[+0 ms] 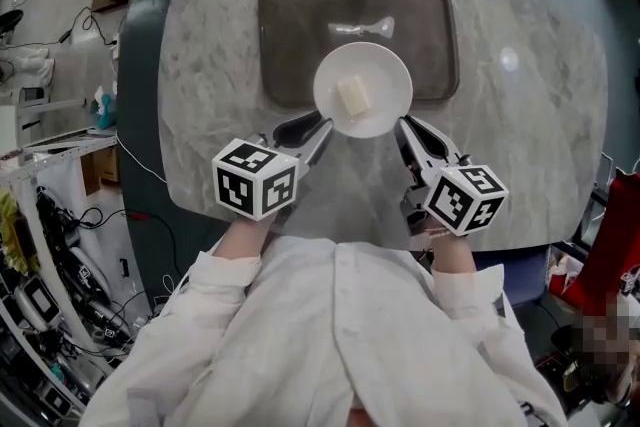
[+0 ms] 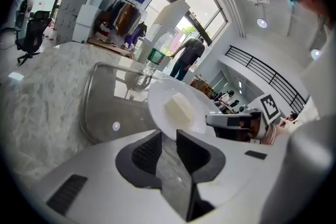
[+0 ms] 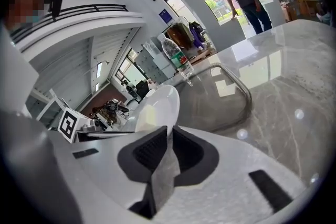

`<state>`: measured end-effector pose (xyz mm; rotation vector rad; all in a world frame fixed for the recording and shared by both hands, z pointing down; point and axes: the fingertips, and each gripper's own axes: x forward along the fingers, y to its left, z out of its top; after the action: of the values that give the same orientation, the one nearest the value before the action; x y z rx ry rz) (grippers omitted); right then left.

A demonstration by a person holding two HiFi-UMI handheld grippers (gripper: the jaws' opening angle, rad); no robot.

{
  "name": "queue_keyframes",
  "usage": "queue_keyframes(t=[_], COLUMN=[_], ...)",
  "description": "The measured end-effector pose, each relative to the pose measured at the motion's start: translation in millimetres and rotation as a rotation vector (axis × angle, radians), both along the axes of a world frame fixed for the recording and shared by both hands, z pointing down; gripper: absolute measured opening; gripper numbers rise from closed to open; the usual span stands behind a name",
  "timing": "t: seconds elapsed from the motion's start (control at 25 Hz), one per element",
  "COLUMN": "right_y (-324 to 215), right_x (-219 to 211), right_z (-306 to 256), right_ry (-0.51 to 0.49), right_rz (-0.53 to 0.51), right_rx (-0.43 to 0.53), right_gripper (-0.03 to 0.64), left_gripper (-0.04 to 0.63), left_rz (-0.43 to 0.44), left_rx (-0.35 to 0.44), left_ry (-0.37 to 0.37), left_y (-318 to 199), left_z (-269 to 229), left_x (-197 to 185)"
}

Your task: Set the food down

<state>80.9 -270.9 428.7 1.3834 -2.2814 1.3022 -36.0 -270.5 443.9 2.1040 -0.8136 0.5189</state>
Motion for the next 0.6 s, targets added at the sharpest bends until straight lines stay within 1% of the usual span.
queue_keyframes(t=[0.24, 0.6], right_y=[-26, -55], right_x=[0, 0], right_z=[13, 32], right_ry=[0.022, 0.028], right_rz=[-0.028, -0.049], right_rx=[-0.012, -0.045], right_gripper=[0.006, 0.006], left_gripper=[0.081, 0.081], left_rz=[0.030, 0.043], left_rx=[0.004, 0.007], left_ry=[-0.016, -0.027], left_y=[-28, -59], left_z=[9, 16], left_x=[0, 1])
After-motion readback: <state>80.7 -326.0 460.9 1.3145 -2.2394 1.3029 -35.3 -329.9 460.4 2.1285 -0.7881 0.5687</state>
